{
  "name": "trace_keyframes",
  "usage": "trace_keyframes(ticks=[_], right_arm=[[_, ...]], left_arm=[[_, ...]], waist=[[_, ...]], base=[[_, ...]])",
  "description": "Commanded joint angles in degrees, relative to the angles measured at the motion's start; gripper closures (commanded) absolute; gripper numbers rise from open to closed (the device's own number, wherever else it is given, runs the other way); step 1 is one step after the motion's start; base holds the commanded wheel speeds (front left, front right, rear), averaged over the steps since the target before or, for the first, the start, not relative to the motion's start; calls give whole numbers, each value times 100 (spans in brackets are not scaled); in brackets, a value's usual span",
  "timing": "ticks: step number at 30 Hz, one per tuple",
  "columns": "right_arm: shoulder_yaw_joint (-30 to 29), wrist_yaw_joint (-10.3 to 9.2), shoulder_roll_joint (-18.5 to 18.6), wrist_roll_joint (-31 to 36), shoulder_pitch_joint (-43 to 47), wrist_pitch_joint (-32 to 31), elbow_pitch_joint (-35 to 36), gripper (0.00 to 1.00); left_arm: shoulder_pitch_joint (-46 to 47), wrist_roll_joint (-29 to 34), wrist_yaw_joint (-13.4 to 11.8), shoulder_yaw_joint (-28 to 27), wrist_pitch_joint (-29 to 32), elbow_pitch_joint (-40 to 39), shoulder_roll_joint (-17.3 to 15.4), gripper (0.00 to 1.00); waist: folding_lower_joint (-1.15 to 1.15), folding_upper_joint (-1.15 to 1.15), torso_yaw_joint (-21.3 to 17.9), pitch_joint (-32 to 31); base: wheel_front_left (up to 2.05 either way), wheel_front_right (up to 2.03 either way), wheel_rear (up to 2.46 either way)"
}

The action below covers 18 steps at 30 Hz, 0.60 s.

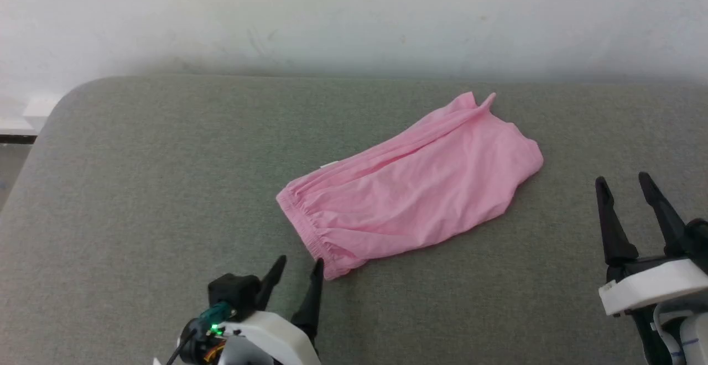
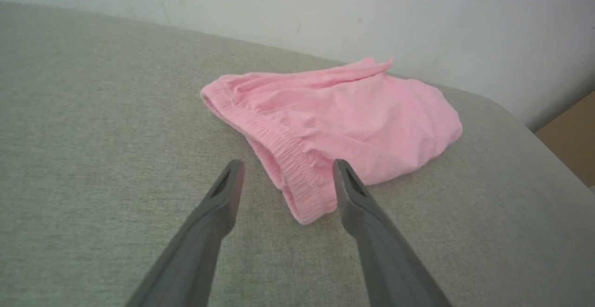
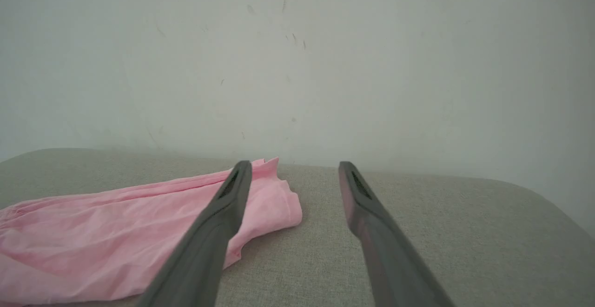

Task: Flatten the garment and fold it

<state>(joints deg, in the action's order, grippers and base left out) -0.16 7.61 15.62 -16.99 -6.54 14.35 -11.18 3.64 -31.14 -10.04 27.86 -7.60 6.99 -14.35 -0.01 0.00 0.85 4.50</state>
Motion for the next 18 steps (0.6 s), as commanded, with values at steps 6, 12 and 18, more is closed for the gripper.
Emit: trace_keyframes(ticks=[6,12,18], right_arm=[[-294,-12,-314,299,378,-354,756,0],[-352,-12,-367,330,391,-481,1014,0],[-411,-12,-386,345,399,-509,1110,0]], left_arm=[[434,-164,-58,187,877,387,165,0],[803,-159,-283,141,1163,865,261,0],[906,-86,-373,365,1748,1407,201,0]], waist=[[1,0,-380,412],[1,0,-551,665],[1,0,-575,797]], base=[[0,0,0],[0,0,0],[0,0,0]])
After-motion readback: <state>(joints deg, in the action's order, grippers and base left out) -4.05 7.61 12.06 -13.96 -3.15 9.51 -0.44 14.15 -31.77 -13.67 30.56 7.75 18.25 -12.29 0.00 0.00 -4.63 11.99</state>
